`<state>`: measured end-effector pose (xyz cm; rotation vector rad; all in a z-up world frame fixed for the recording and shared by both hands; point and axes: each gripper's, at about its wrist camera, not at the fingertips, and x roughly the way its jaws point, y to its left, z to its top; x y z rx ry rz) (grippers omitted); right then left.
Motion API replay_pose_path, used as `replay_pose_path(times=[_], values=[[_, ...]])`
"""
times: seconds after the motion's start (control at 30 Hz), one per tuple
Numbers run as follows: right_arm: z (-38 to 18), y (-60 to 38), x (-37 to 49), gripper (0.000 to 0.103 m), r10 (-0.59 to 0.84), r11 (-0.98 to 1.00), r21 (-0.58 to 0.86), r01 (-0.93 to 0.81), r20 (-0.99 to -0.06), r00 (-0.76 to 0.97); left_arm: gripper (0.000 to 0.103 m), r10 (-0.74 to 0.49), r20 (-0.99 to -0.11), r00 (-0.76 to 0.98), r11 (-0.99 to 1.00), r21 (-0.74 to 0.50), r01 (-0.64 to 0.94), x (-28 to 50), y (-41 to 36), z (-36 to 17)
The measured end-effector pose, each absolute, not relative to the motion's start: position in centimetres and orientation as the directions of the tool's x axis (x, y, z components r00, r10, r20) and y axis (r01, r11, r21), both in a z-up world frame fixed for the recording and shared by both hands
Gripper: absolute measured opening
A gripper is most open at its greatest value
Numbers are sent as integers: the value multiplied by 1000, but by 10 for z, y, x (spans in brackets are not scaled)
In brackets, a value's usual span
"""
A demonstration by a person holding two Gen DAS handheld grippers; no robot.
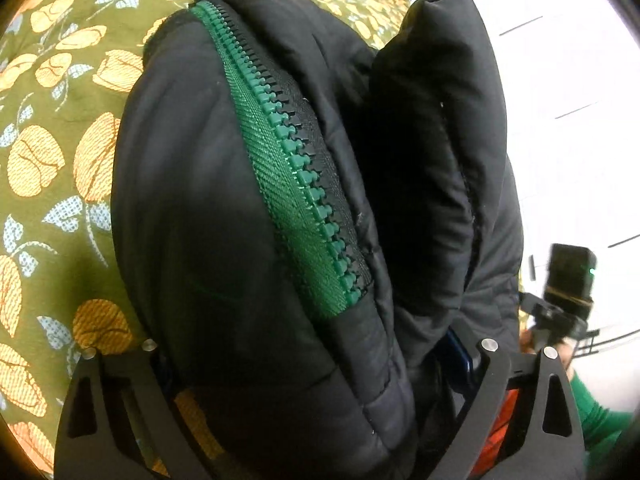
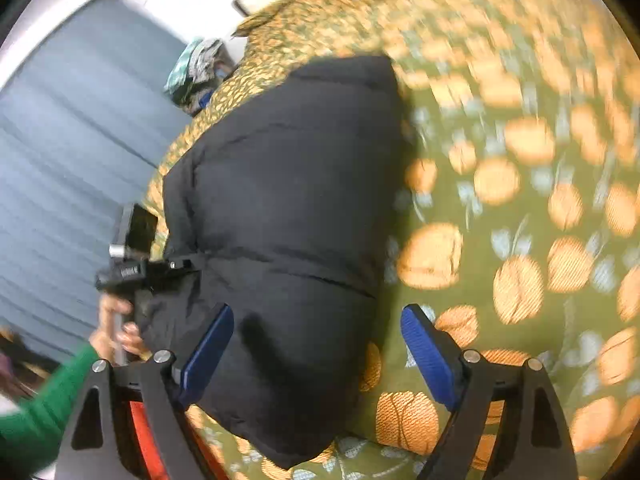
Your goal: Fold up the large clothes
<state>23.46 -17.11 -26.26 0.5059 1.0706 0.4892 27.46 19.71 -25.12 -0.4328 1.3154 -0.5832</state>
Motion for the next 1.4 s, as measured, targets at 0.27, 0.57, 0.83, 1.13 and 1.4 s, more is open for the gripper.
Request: replay_pose_path(times=[0.27, 0.57, 0.83, 1.13, 1.4], values=[[-290, -131, 279, 82, 679, 724, 666, -179, -642, 357, 69, -553, -808, 202, 833, -536, 134, 270, 173, -233], [-180, -111, 238, 62, 633, 773, 441, -456, -582, 510, 56, -526, -786, 324, 848, -455, 271, 242, 136, -140], [-139, -152, 293, 62, 665, 747, 434, -504, -470, 580, 56, -515, -757, 402, 854, -417, 311, 312, 87, -99], [-226, -224, 399, 69, 606, 790, 526, -315, -596, 527, 79, -504, -810, 298, 863, -460, 210, 388, 30, -192], [-241, -269, 375, 97, 477, 852, 508, -127, -652, 590, 94, -424, -810, 405, 903, -346, 254, 345, 41, -158]])
